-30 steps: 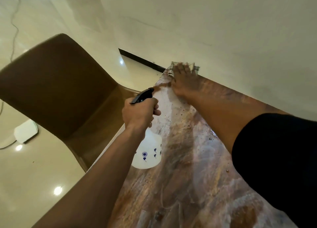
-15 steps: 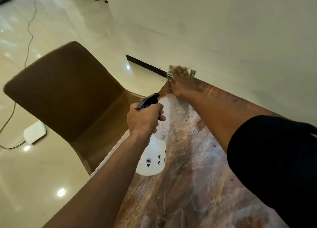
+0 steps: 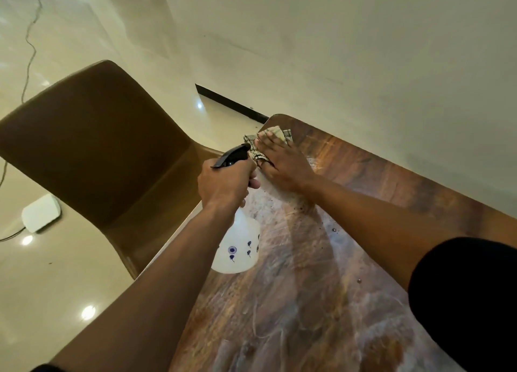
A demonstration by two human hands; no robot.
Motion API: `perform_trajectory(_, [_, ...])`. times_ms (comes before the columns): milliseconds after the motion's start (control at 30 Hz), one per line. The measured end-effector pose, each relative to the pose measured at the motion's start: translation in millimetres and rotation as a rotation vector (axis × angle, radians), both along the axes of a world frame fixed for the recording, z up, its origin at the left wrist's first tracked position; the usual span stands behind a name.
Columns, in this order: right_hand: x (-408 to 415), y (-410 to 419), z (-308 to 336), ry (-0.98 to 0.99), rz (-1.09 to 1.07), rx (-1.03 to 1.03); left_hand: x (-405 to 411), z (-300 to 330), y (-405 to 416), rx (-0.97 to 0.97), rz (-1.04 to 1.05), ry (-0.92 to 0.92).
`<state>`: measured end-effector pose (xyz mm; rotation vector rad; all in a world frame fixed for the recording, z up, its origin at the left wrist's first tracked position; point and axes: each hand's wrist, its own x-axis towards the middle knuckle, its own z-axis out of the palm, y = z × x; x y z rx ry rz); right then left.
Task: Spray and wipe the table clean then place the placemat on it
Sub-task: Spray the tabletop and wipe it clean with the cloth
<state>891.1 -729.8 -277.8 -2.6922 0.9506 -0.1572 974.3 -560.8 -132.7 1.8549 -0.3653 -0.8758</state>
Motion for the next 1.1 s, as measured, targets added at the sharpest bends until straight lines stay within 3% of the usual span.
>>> perform_trajectory(267, [15.0,-69.2,21.5,0.163,-0.247,0.13,-10.6,-4.6,-0.2,0.01,-0.022,0.004])
perform_trajectory(400, [26.9,-69.2,24.8,0.129,-0.413,0.177,-8.9,-5.5,-0.8,-0.011,-0.032,0.031])
perform_trajectory(600, [23.3,-38.8,26.7,0.158,-0.045,0.057,-7.4,-4.7,3.8,-0.003,0.001,0.018])
perform_trajectory(700, [10.7,-22.5,26.1,0.156,-0.03,0.076,-12.3,0.7,8.8,-0.013,0.001,0.02])
perform_trajectory(900, [-49.4,-2.1,25.6,0.157,-0.378,0.117,-24.6,3.7,17.9,-0.018,-0.023,0.016])
perform_trajectory(1100, [-93.2,5.4,20.2,0.066,-0.939,0.179,-28.3,-8.9,34.0,-0.016,-0.046,0.052])
